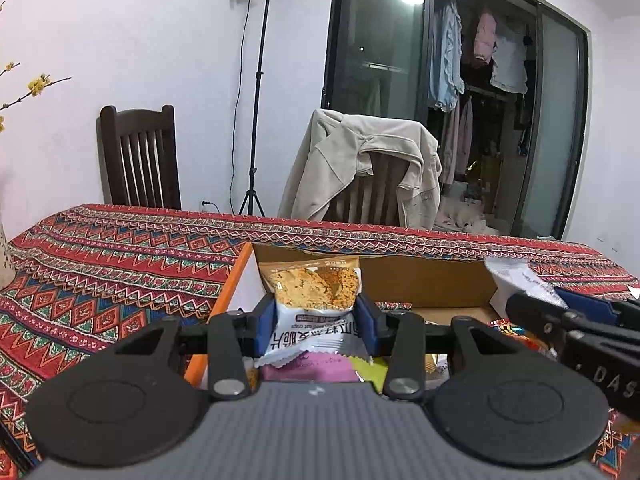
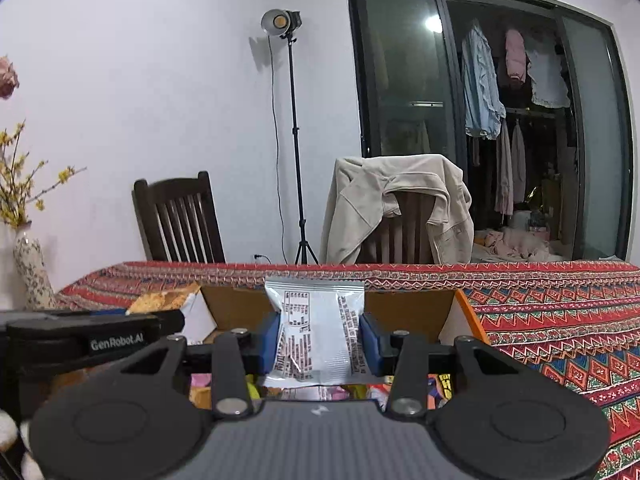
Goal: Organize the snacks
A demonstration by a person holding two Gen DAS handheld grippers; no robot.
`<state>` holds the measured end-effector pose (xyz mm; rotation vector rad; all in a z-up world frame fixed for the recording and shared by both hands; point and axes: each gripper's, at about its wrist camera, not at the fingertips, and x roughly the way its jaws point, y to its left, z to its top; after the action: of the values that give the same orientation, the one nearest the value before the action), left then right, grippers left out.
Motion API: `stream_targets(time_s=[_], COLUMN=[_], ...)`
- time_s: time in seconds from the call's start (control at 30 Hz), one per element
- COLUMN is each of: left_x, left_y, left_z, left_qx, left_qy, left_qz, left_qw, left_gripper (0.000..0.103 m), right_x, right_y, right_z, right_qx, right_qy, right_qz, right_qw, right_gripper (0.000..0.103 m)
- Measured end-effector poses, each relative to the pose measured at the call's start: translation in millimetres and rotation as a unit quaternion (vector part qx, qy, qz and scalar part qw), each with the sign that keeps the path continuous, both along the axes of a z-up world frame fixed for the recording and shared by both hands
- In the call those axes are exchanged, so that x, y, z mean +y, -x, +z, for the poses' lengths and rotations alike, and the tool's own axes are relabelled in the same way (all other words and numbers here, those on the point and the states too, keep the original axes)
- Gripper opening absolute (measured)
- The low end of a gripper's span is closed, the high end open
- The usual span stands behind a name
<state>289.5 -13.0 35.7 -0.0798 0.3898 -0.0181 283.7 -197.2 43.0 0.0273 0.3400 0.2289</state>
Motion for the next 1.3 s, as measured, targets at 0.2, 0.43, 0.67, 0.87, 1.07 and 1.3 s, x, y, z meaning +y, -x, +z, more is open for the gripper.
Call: stream_targets(time_s=[0.2,0.43,0.67,0.87,1.07,1.3], left_x=[0.6,6.1,7.8,8.2,9.5,22.4], left_y=[7.5,22.4,25.7,28.2,34.2,52.7], left_z=[0.6,8.9,10.1,11.4,23.0,41.7], left_qx=[-0.015,-0.058,-0.067,-0.073,-0.077,-0.07], left_qy=[-0.001,0.007,0.012,0.014,0.027,0.054], left_qz=[0.0,0.014,0.016,0.016,0.021,0.023], left_qw=[0.9999,0.9982,0.9976,0.9971,0.9964,0.9958], left_gripper=[0.054,0.103,0.103,0.103,0.103,0.103], right_x=[-0.2,-8.1,-11.7,-12.2,-10.8,-18.5], right_y=[0.1,3.5,5.7,6.1,9.3,25.7], right_z=[-3.1,-0.6,-4.6,-4.8,0.8,19.9], right_qx=[0.009,0.008,0.01,0.008,0.0,-0.004], right_qy=[0.001,-0.017,-0.021,-0.017,-0.012,-0.024], right_qz=[-0.003,-0.008,-0.015,-0.016,-0.014,-0.013], right_qw=[1.0,1.0,1.0,1.0,1.0,1.0], right_gripper=[0.044,0.095,0.103,0.103,0.103,0.103])
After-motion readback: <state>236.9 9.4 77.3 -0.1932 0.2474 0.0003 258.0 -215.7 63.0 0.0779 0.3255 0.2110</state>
